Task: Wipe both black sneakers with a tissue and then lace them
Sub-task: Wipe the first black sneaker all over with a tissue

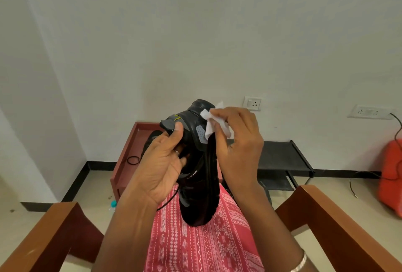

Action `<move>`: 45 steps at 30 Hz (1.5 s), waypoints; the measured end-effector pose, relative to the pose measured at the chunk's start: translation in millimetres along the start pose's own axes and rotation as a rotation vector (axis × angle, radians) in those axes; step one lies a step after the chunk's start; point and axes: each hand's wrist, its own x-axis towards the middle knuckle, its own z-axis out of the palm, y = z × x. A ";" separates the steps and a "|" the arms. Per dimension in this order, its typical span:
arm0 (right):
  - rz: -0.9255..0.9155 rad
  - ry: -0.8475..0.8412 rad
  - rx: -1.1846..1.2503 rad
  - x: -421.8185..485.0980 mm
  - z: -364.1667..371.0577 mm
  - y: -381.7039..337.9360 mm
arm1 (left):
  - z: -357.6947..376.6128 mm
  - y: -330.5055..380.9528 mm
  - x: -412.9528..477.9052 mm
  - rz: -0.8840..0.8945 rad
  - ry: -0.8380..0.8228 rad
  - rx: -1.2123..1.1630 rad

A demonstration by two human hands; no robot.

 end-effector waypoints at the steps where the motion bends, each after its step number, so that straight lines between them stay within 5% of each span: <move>1: -0.005 0.006 -0.004 -0.2 1.7 0.4 | 0.5 0.1 -0.4 0.002 0.001 -0.005; 9: 0.030 -0.112 -0.014 -75.5 -7.4 15.8 | -3.5 1.0 0.8 0.043 0.002 -0.025; 18: 0.038 0.008 0.088 -9.1 2.3 -11.4 | 0.6 -1.1 -3.8 0.028 -0.063 -0.062; 27: 0.050 -0.209 0.066 -63.2 -12.1 -20.5 | -3.9 -0.9 -2.3 0.032 -0.025 -0.149; 39: -0.072 -0.172 0.070 -12.8 4.9 -15.1 | 3.0 -3.5 -5.7 0.035 -0.127 -0.162; 45: 0.142 -0.145 0.243 -66.7 -9.2 -7.9 | -1.5 -1.8 -4.4 0.047 -0.097 -0.162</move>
